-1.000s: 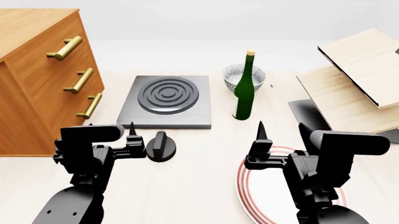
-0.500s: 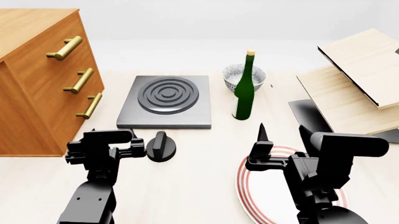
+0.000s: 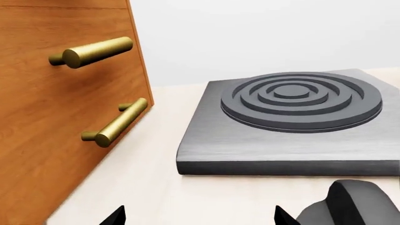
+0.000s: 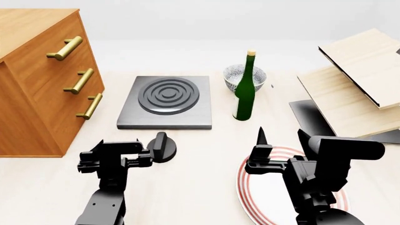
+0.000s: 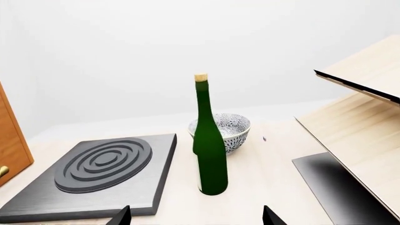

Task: Turn on the stove.

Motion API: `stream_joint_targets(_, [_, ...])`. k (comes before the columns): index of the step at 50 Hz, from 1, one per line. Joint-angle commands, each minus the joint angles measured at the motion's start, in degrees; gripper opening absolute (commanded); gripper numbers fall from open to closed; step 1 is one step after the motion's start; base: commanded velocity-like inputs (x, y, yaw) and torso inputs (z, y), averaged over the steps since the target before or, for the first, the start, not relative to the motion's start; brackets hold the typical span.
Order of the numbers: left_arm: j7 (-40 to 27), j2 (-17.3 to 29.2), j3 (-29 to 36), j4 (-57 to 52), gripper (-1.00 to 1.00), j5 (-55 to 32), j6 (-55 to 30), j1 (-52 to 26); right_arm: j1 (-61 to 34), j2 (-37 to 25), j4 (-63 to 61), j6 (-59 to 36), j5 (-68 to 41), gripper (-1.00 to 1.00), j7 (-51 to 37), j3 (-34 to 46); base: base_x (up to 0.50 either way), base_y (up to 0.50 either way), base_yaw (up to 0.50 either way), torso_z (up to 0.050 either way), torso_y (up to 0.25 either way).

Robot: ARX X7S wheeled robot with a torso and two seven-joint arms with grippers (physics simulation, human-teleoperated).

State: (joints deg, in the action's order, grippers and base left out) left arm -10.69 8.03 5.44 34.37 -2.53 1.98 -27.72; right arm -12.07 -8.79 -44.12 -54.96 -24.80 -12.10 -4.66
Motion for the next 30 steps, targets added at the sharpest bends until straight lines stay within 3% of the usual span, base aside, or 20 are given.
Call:
stream_joint_targets(1, [-0.5,-2.0,1.4,11.4,1.0,0.7,6.6,-2.8,0.7,-0.2,0.8,1.0,-0.4,1.0,-0.3,0.2,0.0,0.0,0.0,0.0,0.0])
stream_joint_targets(6, [-0.7,-2.8,2.1,14.0,1.0,0.9,7.7,-4.0,0.9,-0.4,0.9,1.4,-0.5,1.0,-0.4,0.4,0.0,0.0,0.0,0.0,0.0])
stream_joint_targets(7, [0.9,-7.9,8.5,10.4,1.0,-0.6,0.8,-3.5,1.7,-0.3,0.6,1.8,-1.1,1.0,-0.2,-0.8,0.0,0.0,0.0,0.0,0.0])
stream_joint_targets(19, [-0.1,-7.1,16.7,-3.9,1.0,-5.6,-8.1,-0.6,2.2,-0.7,-0.1,1.8,-2.1,1.0,-0.7,-1.7,0.0,0.0,0.0,0.0,0.0])
stream_joint_targets(22, [0.2,-6.4,18.3,-9.3,1.0,-6.5,-10.8,0.8,2.4,-0.9,-0.3,1.9,-2.4,1.0,-0.8,-2.0,0.0,0.0,0.0,0.0,0.0])
stream_joint_targets(30, [-0.3,-0.2,16.9,-40.6,1.0,-14.0,-29.1,7.6,2.9,-1.2,-0.8,2.2,-3.1,1.0,-1.2,-2.8,0.0,0.0,0.0,0.0,0.0])
